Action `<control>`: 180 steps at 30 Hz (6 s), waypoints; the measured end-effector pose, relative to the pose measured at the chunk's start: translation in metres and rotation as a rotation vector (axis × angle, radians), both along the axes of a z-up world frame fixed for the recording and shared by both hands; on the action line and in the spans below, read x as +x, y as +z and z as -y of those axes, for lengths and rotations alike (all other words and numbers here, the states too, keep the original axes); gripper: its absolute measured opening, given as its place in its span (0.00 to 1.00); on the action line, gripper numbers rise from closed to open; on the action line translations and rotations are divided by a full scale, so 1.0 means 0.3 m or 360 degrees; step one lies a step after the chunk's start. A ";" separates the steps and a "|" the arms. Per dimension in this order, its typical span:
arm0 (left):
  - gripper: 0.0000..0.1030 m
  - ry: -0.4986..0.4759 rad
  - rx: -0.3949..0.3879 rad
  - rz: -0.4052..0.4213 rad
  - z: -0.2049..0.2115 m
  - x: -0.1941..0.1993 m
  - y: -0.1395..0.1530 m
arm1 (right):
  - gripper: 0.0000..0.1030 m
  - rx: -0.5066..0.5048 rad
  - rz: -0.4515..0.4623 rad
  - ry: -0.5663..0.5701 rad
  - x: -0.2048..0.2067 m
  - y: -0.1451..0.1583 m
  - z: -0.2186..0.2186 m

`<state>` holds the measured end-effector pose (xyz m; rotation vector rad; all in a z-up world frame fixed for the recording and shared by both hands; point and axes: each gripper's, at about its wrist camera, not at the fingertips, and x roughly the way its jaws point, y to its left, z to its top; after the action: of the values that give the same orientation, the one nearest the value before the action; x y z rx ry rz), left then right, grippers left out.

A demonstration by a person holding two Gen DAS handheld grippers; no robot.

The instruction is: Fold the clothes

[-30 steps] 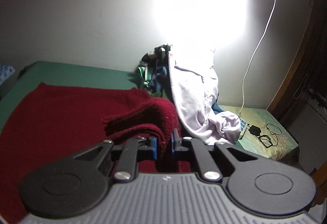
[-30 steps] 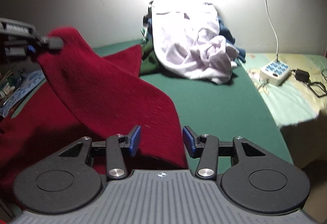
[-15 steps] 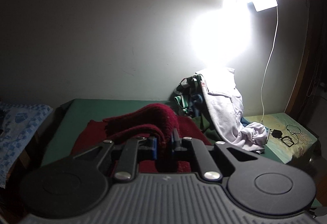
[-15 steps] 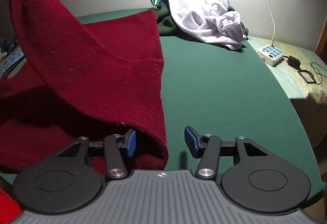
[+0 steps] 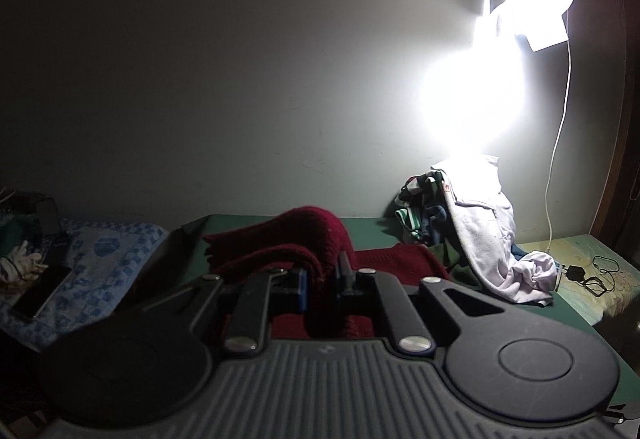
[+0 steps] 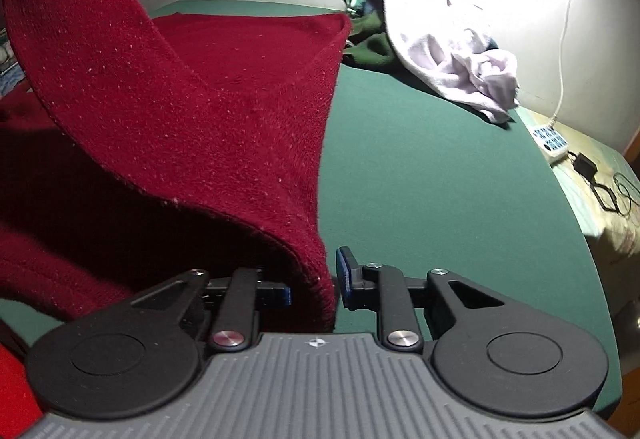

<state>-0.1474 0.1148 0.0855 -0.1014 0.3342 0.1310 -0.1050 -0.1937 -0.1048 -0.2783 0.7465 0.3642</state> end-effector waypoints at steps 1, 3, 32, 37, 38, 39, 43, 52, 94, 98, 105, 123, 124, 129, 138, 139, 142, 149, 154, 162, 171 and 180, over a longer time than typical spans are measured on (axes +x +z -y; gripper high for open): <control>0.07 0.0014 0.0000 0.0002 -0.007 -0.014 0.003 | 0.22 -0.0013 0.0001 0.0028 -0.003 0.004 -0.007; 0.07 0.0054 0.0003 -0.0010 -0.020 -0.029 -0.003 | 0.22 -0.0037 0.0016 0.0087 -0.016 0.012 -0.015; 0.07 0.0230 -0.0205 -0.0299 -0.171 -0.171 -0.168 | 0.12 -0.0252 -0.0026 0.0266 -0.036 0.023 -0.011; 0.07 0.0231 -0.0262 -0.0298 -0.194 -0.208 -0.164 | 0.12 -0.0283 -0.0039 0.0270 -0.033 0.020 -0.015; 0.07 0.0223 -0.0266 -0.0300 -0.194 -0.212 -0.165 | 0.12 -0.0290 -0.0039 0.0277 -0.033 0.020 -0.017; 0.07 0.0219 -0.0263 -0.0308 -0.193 -0.213 -0.168 | 0.12 -0.0299 -0.0041 0.0285 -0.033 0.020 -0.018; 0.07 0.0221 -0.0258 -0.0366 -0.198 -0.212 -0.203 | 0.12 -0.0331 -0.0055 0.0336 -0.027 0.021 -0.016; 0.07 0.0271 -0.0228 -0.0471 -0.227 -0.216 -0.255 | 0.22 -0.0298 -0.0307 0.0596 -0.013 0.137 0.027; 0.07 0.0567 -0.0262 -0.0459 -0.045 -0.222 -0.186 | 0.08 0.0085 0.0026 0.0063 1.116 0.010 -0.496; 0.07 0.0582 -0.0273 -0.0467 -0.061 -0.218 -0.189 | 0.03 0.0219 -0.0010 -0.0011 1.127 0.023 -0.445; 0.07 0.0582 -0.0286 -0.0458 -0.091 -0.242 -0.168 | 0.03 0.0589 -0.0132 0.0010 1.135 0.108 -0.405; 0.08 0.0618 -0.0260 -0.0580 -0.120 -0.245 -0.278 | 0.28 0.0649 -0.0317 0.0152 1.118 0.049 -0.496; 0.08 0.0612 -0.0248 -0.0575 -0.118 -0.237 -0.280 | 0.29 0.0677 -0.0302 0.0135 1.106 0.068 -0.462; 0.08 0.0567 -0.0208 -0.0583 -0.119 -0.187 -0.289 | 0.24 0.0659 -0.0351 0.0227 0.994 0.122 -0.331; 0.10 0.0550 -0.0146 -0.0609 -0.133 -0.144 -0.275 | 0.23 0.0558 -0.0534 0.0399 0.751 0.066 -0.255; 0.10 0.0568 -0.0151 -0.0608 -0.143 -0.146 -0.272 | 0.23 0.0549 -0.0546 0.0407 0.730 0.057 -0.252; 0.10 0.0592 -0.0144 -0.0614 -0.160 -0.153 -0.267 | 0.23 0.0539 -0.0548 0.0389 0.704 0.028 -0.254; 0.10 0.0571 -0.0096 -0.0643 -0.152 -0.185 -0.260 | 0.24 0.0566 -0.0542 0.0427 0.641 0.055 -0.225; 0.10 0.0578 -0.0097 -0.0643 -0.156 -0.194 -0.261 | 0.24 0.0466 -0.0589 0.0547 0.464 0.086 -0.150; 0.11 0.0552 -0.0015 -0.0678 -0.175 -0.132 -0.261 | 0.24 0.0204 -0.0516 0.0685 0.178 0.069 -0.116; 0.15 0.0510 0.0079 -0.0678 -0.187 -0.082 -0.231 | 0.26 0.0124 -0.0572 0.0697 0.092 0.076 -0.078; 0.16 0.0394 0.0067 -0.0647 -0.130 -0.018 -0.198 | 0.26 0.0105 -0.0561 0.0546 0.175 0.060 -0.059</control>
<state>-0.1526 0.1537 0.0262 -0.0735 0.7243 0.4067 -0.0524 -0.1758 -0.0868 -0.2834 1.0333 0.7751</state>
